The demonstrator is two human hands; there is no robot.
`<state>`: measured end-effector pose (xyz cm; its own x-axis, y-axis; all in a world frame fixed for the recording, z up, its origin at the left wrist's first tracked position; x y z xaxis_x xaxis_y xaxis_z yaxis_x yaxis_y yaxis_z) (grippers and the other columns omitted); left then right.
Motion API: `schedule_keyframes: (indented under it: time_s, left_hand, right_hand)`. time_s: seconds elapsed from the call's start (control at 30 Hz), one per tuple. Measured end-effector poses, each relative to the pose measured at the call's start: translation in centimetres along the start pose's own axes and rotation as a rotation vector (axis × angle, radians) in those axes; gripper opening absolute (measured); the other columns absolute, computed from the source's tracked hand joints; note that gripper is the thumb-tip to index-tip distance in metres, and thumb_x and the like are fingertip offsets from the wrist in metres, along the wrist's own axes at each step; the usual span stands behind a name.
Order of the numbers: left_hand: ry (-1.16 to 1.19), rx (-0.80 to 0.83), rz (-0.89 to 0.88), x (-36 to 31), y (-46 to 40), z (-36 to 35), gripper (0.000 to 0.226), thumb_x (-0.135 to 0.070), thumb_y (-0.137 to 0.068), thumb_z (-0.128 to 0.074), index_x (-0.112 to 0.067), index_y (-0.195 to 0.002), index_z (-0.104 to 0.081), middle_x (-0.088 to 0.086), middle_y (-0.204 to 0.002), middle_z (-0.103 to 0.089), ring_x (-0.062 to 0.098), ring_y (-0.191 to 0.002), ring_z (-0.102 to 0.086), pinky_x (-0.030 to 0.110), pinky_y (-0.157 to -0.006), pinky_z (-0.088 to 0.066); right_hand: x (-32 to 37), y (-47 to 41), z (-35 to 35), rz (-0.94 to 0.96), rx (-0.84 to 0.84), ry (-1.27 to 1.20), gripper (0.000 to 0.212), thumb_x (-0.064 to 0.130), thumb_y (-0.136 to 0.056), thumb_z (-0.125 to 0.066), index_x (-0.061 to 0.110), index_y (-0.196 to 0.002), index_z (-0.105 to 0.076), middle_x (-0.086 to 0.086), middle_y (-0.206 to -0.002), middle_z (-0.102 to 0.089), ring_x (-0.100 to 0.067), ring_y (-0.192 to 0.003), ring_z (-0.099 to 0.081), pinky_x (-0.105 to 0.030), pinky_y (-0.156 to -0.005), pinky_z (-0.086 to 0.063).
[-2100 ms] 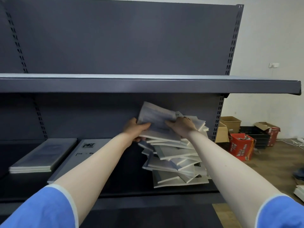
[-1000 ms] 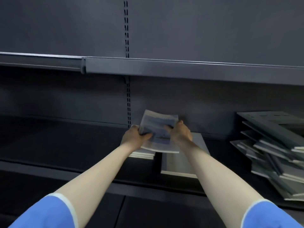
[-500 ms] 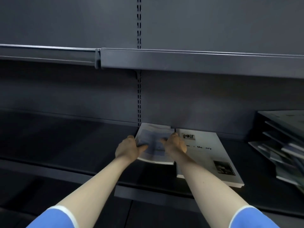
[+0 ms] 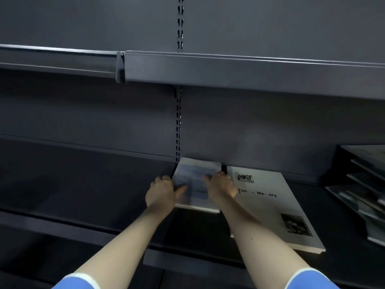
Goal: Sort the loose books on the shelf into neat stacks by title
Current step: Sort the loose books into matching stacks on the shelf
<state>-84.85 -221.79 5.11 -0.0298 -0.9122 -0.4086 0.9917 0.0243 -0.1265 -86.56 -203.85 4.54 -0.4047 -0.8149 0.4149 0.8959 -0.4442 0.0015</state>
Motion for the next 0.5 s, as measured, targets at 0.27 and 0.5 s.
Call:
schedule_keyframes:
  time_s: [0.27, 0.5]
  left_hand:
    - [0.005, 0.067, 0.017, -0.3, -2.2, -1.1, 0.062, -0.055, -0.091, -0.045, -0.003, -0.126, -0.048, 0.016, -0.128, -0.048, 0.031, -0.122, -0.045, 0.037, -0.092, -0.044]
    - [0.040, 0.106, 0.037, -0.1, -3.0, -1.7, 0.061, -0.055, -0.091, -0.045, -0.005, -0.126, -0.050, 0.016, -0.131, -0.043, 0.034, -0.123, -0.042, 0.040, -0.093, -0.042]
  right_hand:
    - [0.6, -1.9, -0.4, -0.005, -0.023, 0.022, 0.054, 0.043, -0.100, -0.034, 0.000, -0.133, -0.042, -0.015, -0.130, -0.051, -0.029, -0.115, -0.057, -0.031, -0.077, -0.043]
    - [0.9, -2.3, -0.4, 0.037, -0.044, 0.120, 0.049, 0.034, -0.103, -0.030, -0.002, -0.135, -0.040, -0.017, -0.129, -0.051, -0.030, -0.112, -0.058, -0.031, -0.076, -0.046]
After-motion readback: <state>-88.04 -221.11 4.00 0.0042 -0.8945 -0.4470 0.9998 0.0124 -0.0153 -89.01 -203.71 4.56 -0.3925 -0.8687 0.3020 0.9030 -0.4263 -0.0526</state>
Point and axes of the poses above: each hand's wrist, its own y-axis away from the middle knuckle, its own z-axis out of the back of the hand, x = y × z, the point moved 6 cm from there along -y, towards the middle knuckle
